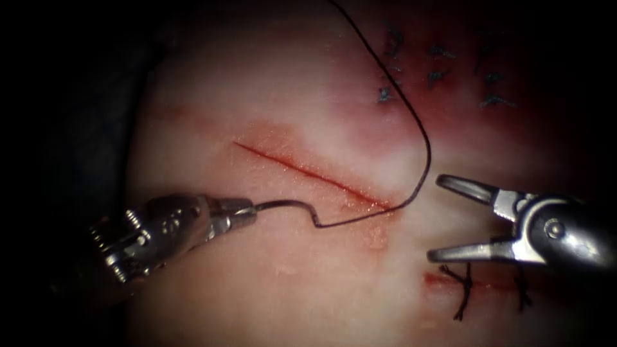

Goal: Wound Closure
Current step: Pick up the needle using the left gripper, then hand over the needle to the right gripper.

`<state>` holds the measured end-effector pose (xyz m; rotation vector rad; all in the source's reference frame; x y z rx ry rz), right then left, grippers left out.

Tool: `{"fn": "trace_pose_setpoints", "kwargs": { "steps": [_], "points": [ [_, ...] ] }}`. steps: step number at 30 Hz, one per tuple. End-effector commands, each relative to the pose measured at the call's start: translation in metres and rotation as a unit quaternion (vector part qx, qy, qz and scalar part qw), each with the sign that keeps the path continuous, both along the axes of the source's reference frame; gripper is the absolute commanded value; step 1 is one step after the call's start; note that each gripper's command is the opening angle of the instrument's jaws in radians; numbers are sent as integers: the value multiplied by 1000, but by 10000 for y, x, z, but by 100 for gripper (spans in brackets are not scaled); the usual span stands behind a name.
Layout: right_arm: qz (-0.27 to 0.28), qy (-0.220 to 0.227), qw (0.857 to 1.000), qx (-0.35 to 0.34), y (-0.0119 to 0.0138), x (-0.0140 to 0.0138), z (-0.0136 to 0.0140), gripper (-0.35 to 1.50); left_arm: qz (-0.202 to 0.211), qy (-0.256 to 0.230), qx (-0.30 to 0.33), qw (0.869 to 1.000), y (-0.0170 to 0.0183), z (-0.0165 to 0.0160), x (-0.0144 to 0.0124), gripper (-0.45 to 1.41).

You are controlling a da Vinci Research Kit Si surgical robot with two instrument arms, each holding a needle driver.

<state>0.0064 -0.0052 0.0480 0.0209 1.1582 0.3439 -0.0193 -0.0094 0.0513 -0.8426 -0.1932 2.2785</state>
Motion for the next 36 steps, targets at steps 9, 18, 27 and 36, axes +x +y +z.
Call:
{"fn": "trace_pose_setpoints", "kwargs": {
  "steps": [9,18,27,36],
  "points": [
    [34,27,999,-20,10,-14,-4,91,-65,-69,-44,995,30,-11,12,-35],
    [161,67,985,0,30,24,29,94,-120,-142,-86,979,40,-31,-9,-35],
    [219,80,972,-16,30,70,44,104,-165,-214,-131,954,49,-54,-20,-35],
    [297,110,947,-59,37,106,44,103,-201,-254,-136,936,57,-59,-20,-35]
  ]
}}
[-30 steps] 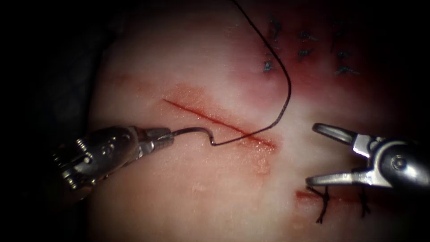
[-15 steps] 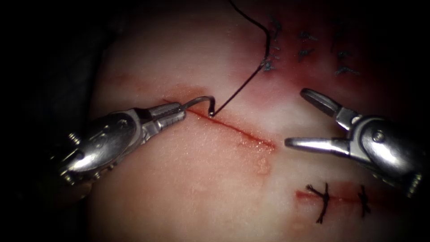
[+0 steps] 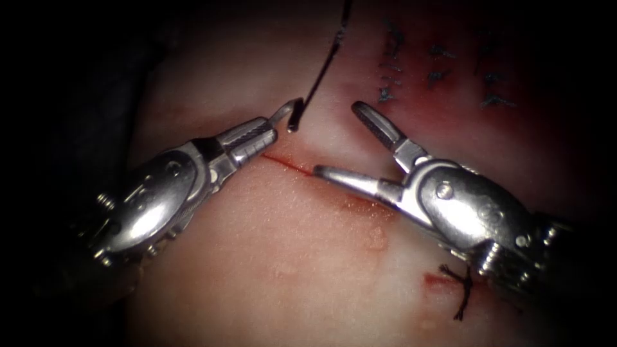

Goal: Wound Closure
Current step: Hand over the needle to the right gripper.

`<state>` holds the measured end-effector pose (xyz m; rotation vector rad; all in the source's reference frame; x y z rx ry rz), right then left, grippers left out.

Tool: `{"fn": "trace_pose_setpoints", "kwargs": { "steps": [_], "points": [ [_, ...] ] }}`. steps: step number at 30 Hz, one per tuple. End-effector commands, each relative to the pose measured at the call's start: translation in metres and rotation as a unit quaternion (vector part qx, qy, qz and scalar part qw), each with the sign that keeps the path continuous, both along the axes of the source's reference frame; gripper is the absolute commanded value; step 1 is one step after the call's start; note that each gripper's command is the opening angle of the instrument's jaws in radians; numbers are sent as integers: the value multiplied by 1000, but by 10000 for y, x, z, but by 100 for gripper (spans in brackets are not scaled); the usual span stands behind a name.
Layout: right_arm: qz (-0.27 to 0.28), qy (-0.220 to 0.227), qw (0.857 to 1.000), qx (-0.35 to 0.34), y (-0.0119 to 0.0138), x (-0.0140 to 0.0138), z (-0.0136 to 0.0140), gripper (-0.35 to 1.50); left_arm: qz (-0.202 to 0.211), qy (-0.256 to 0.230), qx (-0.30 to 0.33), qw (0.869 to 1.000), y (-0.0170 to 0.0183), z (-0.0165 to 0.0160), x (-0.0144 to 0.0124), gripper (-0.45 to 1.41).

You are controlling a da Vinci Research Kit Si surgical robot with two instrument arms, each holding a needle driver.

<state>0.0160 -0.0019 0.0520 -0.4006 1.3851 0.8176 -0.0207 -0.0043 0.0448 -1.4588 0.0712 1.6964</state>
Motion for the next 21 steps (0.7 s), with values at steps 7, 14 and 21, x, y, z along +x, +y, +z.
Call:
{"fn": "trace_pose_setpoints", "kwargs": {
  "steps": [7,14,21],
  "points": [
    [28,4,1000,-13,13,29,7,106,-1,-10,2,1000,4,5,-6,-35],
    [35,-7,999,-23,19,46,11,108,1,-16,4,1000,0,-1,-7,-35],
    [37,-16,998,-38,23,53,15,101,4,-24,7,1000,-2,-9,-6,-35]
  ]
}}
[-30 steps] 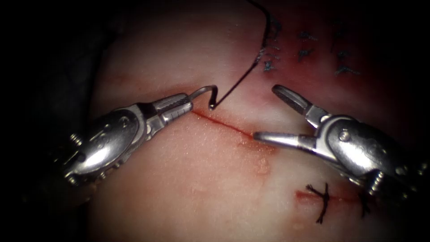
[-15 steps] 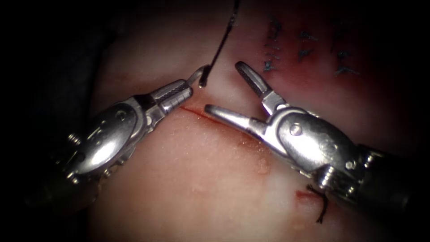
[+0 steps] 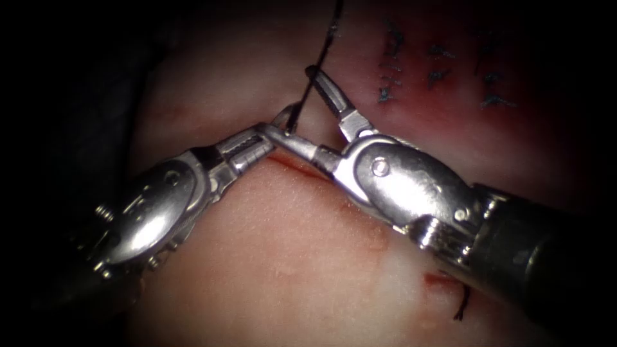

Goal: Wound Closure
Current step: Hand over the needle to the right gripper.

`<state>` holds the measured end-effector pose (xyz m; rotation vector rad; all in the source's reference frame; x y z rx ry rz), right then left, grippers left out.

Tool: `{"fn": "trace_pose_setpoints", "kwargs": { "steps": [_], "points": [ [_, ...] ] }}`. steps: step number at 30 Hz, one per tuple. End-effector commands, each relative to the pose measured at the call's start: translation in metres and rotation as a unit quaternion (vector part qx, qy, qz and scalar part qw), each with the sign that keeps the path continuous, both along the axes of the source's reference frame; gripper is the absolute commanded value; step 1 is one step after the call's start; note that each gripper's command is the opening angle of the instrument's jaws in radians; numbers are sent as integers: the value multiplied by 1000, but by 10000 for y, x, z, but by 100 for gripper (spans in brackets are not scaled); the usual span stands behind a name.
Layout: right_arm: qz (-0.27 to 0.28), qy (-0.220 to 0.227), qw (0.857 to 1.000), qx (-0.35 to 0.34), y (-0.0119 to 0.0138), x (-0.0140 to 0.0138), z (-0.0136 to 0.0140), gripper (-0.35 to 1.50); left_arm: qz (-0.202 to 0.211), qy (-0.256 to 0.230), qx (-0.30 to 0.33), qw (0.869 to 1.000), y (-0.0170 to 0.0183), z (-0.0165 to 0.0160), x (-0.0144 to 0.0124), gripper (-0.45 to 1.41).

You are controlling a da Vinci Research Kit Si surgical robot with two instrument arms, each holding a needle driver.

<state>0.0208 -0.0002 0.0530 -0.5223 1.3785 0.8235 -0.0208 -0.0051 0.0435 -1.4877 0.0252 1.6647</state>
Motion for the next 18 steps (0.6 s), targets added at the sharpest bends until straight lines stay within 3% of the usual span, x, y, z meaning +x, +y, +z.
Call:
{"fn": "trace_pose_setpoints", "kwargs": {
  "steps": [1,3,5,6,8,18],
  "points": [
    [-2,-5,1000,-6,5,5,5,98,1,-1,-1,1000,6,4,-4,-35],
    [-4,-12,1000,-12,5,5,5,77,1,-2,0,1000,6,3,-3,-35],
    [-7,-17,1000,-20,4,5,6,46,1,-4,2,1000,6,2,-2,-35],
    [-10,-17,1000,-23,4,5,6,25,1,-4,2,1000,6,2,-2,-35],
    [-18,-15,999,-33,2,5,5,-35,1,-4,2,1000,6,3,-2,-35],
    [-41,-26,997,-53,3,6,8,-35,5,-13,6,1000,4,1,-1,-35]
  ]
}}
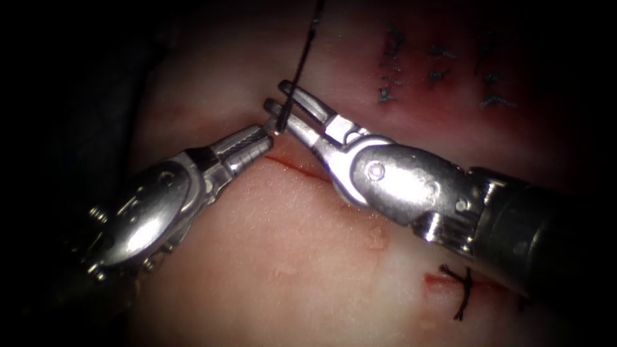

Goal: Wound Closure
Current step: Hand over the needle to the right gripper, then use the right tool to throw the needle through the top of the incision.

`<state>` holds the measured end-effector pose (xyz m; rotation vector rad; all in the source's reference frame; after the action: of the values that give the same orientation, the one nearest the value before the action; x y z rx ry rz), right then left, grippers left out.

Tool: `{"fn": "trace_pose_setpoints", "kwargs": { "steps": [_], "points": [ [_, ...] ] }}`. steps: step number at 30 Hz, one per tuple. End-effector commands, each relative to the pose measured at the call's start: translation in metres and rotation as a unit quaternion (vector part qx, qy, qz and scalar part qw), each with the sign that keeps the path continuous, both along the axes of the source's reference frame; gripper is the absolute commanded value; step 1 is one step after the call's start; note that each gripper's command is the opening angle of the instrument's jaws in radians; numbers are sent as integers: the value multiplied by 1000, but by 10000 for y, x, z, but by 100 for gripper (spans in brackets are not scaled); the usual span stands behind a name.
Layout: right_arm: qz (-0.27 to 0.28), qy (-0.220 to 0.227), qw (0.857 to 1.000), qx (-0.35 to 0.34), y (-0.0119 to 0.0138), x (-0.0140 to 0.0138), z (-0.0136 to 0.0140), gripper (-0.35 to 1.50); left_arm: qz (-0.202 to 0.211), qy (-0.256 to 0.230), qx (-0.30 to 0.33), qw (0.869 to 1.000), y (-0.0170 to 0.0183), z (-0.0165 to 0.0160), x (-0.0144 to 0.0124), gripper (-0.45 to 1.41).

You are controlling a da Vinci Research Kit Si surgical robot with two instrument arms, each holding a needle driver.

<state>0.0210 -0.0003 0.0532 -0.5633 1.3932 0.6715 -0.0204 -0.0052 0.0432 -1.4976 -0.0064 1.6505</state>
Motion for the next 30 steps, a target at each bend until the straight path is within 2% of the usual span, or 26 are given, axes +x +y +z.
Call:
{"fn": "trace_pose_setpoints", "kwargs": {
  "steps": [1,3,5,6,8,9,11,13,17,22,30],
  "points": [
    [-4,-3,1000,2,5,4,6,-35,2,-3,-2,1000,5,3,-5,-35],
    [-8,-6,1000,2,5,4,7,-35,4,-4,-1,1000,5,1,-5,-35],
    [-10,-7,1000,3,5,3,8,-35,5,-7,4,1000,8,-2,-5,8],
    [-15,-9,1000,6,5,3,9,-35,7,-5,0,1000,8,-3,-4,22],
    [-21,-11,1000,8,4,3,9,-35,13,-5,-3,1000,10,-5,0,49],
    [-26,-13,999,11,4,3,10,-35,21,-1,-4,1000,10,-5,2,57],
    [-32,-18,999,16,3,3,11,-35,50,18,-24,998,12,-5,8,78],
    [-43,-28,998,27,3,2,14,-35,71,29,-29,997,8,-4,19,78],
    [-55,-51,996,38,7,0,20,-35,81,52,-38,995,5,-7,34,78],
    [-70,-83,993,38,26,-4,33,-35,102,84,-48,990,-1,-7,51,78],
    [-106,-137,984,28,61,-4,56,-35,112,135,-57,983,-14,26,57,67]
  ]
}}
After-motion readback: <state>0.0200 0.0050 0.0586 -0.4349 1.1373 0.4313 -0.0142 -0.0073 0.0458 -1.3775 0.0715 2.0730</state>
